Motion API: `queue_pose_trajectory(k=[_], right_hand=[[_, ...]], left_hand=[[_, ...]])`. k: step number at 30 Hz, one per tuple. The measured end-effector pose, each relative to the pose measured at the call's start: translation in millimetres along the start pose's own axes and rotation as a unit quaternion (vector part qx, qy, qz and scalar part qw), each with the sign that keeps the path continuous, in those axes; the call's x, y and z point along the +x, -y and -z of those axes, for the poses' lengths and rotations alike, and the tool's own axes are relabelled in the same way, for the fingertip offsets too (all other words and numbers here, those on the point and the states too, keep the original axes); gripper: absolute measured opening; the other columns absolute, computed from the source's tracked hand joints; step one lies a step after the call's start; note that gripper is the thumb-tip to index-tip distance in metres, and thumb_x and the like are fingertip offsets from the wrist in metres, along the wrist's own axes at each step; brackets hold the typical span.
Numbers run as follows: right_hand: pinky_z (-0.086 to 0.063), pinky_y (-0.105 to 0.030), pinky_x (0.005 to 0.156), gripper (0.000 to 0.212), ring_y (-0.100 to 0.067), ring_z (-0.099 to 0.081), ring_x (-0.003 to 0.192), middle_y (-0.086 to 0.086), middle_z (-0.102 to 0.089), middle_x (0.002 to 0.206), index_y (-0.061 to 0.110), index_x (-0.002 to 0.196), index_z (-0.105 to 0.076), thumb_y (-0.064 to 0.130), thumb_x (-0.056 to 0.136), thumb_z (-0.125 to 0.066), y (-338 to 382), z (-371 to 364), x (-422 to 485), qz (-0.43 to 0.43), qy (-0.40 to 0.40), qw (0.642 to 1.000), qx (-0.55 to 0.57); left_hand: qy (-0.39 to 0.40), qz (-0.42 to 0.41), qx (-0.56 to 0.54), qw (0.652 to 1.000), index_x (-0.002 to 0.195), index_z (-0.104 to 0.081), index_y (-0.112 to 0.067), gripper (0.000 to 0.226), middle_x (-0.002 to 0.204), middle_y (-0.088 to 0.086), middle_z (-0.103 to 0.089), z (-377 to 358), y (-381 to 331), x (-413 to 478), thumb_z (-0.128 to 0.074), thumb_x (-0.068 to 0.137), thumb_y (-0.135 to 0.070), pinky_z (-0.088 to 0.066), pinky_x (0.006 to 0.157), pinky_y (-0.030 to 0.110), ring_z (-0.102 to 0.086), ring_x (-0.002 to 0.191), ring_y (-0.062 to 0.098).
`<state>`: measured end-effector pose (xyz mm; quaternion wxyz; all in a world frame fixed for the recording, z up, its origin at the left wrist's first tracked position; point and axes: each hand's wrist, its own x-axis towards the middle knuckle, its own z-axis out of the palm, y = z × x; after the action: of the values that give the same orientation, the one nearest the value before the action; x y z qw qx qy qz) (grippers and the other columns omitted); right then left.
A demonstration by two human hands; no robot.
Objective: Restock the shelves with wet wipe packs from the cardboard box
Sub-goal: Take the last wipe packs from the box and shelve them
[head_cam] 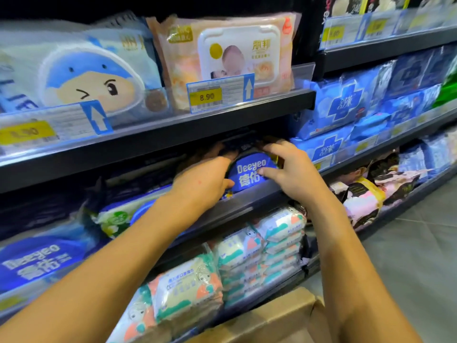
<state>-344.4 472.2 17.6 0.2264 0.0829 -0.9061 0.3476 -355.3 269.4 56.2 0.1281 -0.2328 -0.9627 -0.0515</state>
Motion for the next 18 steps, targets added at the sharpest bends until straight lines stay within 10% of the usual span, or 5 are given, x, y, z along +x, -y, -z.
queue_pose_trajectory(k=[6,13,18], right_hand=[[-0.048,-0.052,0.092,0.055,-0.042,-0.055,0.102,-0.016,-0.064,0.104,0.021,0.125,-0.070,0.030,0.072,-0.062,68.1,-9.5,-12.0,0.075,-0.005,0.985,-0.154],[-0.037,-0.041,0.105,0.066,-0.030,-0.048,0.129,-0.006,-0.055,0.139,0.030,0.150,-0.044,0.044,0.091,-0.069,142.3,-60.0,-23.5,0.184,0.144,0.957,-0.175],[-0.046,-0.043,0.099,0.058,-0.034,-0.052,0.125,-0.009,-0.059,0.133,0.024,0.146,-0.050,0.030,0.092,-0.069,130.5,-68.8,-18.0,0.190,0.138,0.959,-0.157]], left_hand=[[-0.006,-0.007,0.112,0.994,0.154,-0.014,-0.040,0.076,0.153,0.001,-0.039,37.8,20.7,-67.4,-0.051,0.091,-0.060,-0.045,0.098,0.040,-0.049,0.130,0.031],[0.080,0.076,0.213,0.971,0.117,-0.068,-0.019,0.063,0.094,0.013,-0.075,60.6,104.1,-144.5,-0.091,0.062,-0.037,-0.054,0.048,0.033,-0.071,0.069,0.035],[0.025,0.073,0.161,0.984,0.147,-0.039,-0.029,0.063,0.145,0.003,-0.051,53.1,102.6,-125.2,-0.066,0.090,-0.035,-0.045,0.094,0.032,-0.052,0.126,0.030]])
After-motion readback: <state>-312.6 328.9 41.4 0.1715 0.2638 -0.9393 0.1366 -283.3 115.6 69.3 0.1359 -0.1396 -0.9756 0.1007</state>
